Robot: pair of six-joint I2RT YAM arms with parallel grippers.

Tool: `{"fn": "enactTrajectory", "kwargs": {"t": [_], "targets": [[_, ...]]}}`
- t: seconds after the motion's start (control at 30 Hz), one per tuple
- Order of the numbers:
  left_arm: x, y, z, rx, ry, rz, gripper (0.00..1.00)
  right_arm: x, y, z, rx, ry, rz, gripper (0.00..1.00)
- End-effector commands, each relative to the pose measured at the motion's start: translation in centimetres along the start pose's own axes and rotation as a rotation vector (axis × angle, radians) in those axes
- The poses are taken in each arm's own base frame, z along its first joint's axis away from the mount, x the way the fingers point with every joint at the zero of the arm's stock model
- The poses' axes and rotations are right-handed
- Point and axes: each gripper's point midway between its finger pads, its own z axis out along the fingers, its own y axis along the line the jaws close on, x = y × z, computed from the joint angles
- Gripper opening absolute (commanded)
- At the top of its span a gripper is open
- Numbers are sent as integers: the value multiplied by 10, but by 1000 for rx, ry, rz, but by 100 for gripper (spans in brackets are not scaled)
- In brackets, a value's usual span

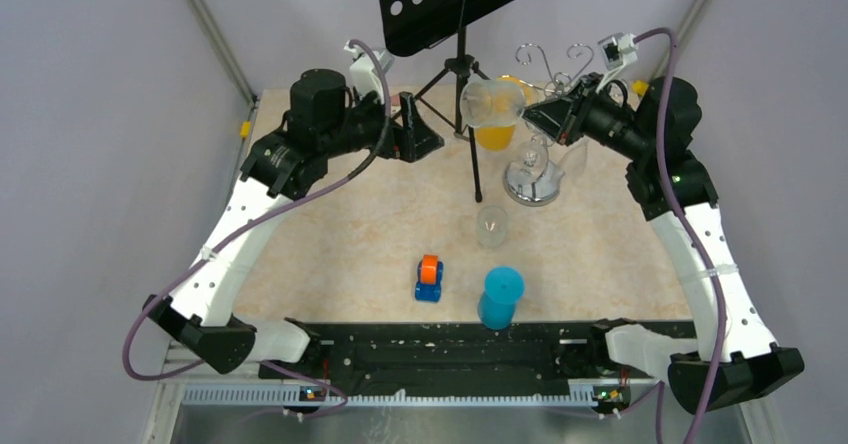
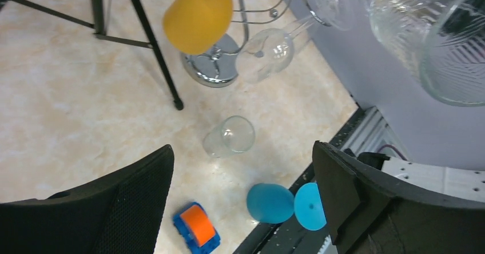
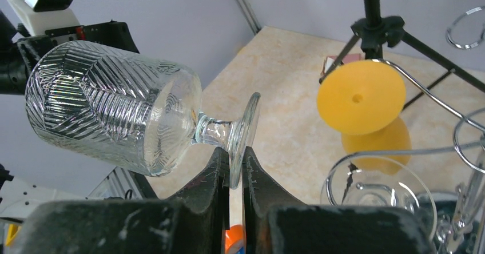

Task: Place the wine glass upside down on the wine glass rack
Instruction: Turn the wine glass upside down at the wine rack.

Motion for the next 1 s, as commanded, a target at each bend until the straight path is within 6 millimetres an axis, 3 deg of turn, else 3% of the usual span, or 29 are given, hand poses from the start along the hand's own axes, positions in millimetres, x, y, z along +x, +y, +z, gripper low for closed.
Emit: {"fn": "enactTrajectory", "kwargs": {"t": [0.0,0.2,0.43,0.63,0.77,0.97], "targets": [[-10,20,-25,-143,-55,118,94,-34,37,-7,-168,-123,-139,0],[-4,38,-30,-227,-86,106,98,-26,38,-6,-210,-99,-255,0],[10,52,-25,-276,-50,55,98,-26,24,-12,-110,-58,-489,0],[19,68,-23,-349,-30,-22,98,-16,34,-6,-43,-25,-720,0],[18,82,-27,-416,-44,-82,98,0,39,4,31,32,-890,0],[18,89,-30,-402,-42,-162,98,37,62,19,79,106,-1196,0]]}}
